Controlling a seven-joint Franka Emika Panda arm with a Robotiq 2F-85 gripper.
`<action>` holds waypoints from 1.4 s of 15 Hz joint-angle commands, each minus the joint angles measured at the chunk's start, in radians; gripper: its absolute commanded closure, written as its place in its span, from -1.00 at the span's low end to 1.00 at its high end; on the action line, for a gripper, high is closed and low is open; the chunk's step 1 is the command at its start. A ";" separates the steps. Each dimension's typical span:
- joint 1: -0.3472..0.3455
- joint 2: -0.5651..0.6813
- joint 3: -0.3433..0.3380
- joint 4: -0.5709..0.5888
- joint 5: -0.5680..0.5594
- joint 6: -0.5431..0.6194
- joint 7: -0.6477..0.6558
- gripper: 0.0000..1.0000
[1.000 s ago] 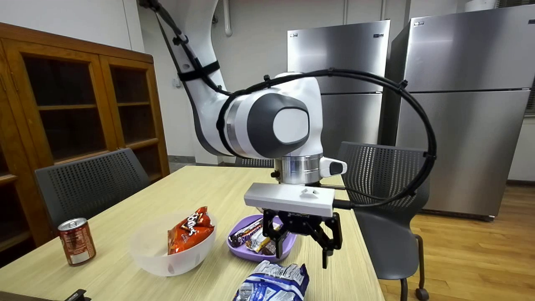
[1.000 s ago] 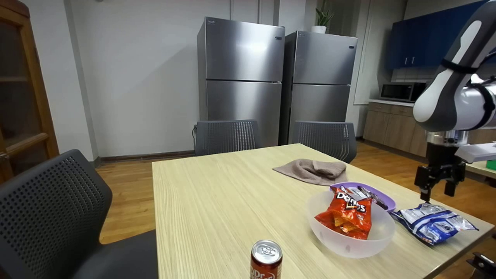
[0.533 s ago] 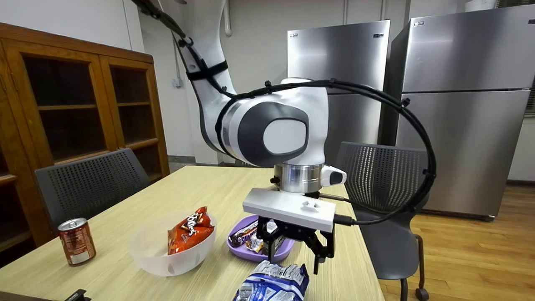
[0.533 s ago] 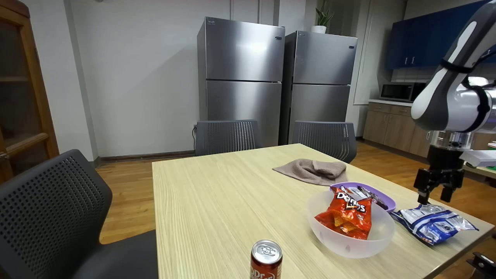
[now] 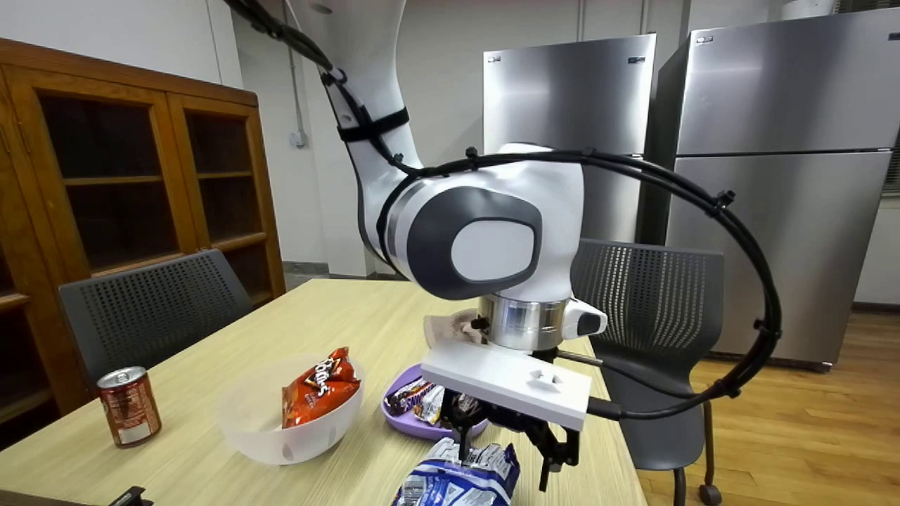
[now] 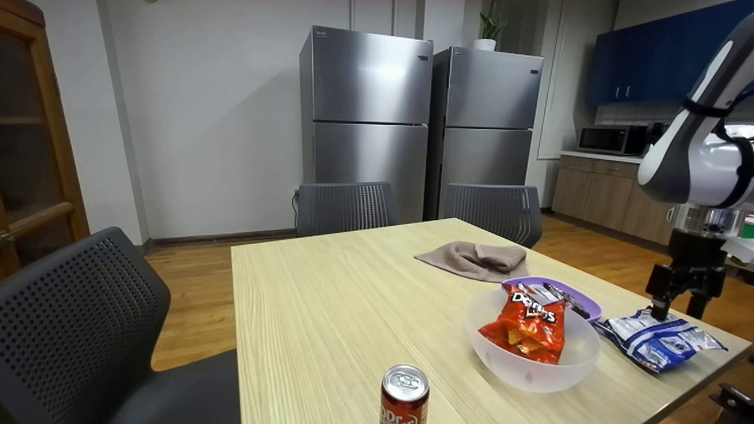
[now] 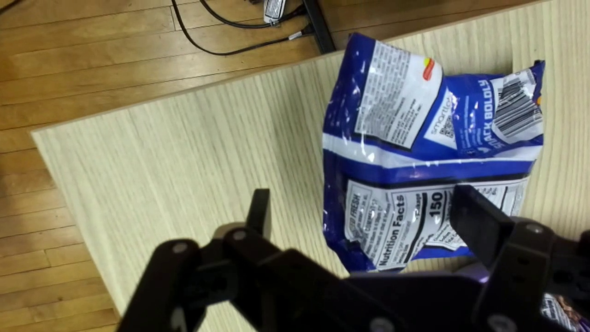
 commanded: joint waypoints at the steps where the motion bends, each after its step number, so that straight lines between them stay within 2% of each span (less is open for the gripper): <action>1: -0.026 0.018 0.029 0.017 0.030 -0.024 -0.043 -1.00; 12: -0.059 0.054 0.078 0.033 0.090 -0.031 -0.061 -1.00; 13: -0.059 0.057 0.077 0.036 0.091 -0.033 -0.057 -0.50; 14: -0.059 0.061 0.077 0.039 0.090 -0.033 -0.055 -0.45; 15: -0.059 0.064 0.077 0.041 0.089 -0.034 -0.053 -0.31; 21: -0.058 0.071 0.079 0.051 0.090 -0.038 -0.052 0.63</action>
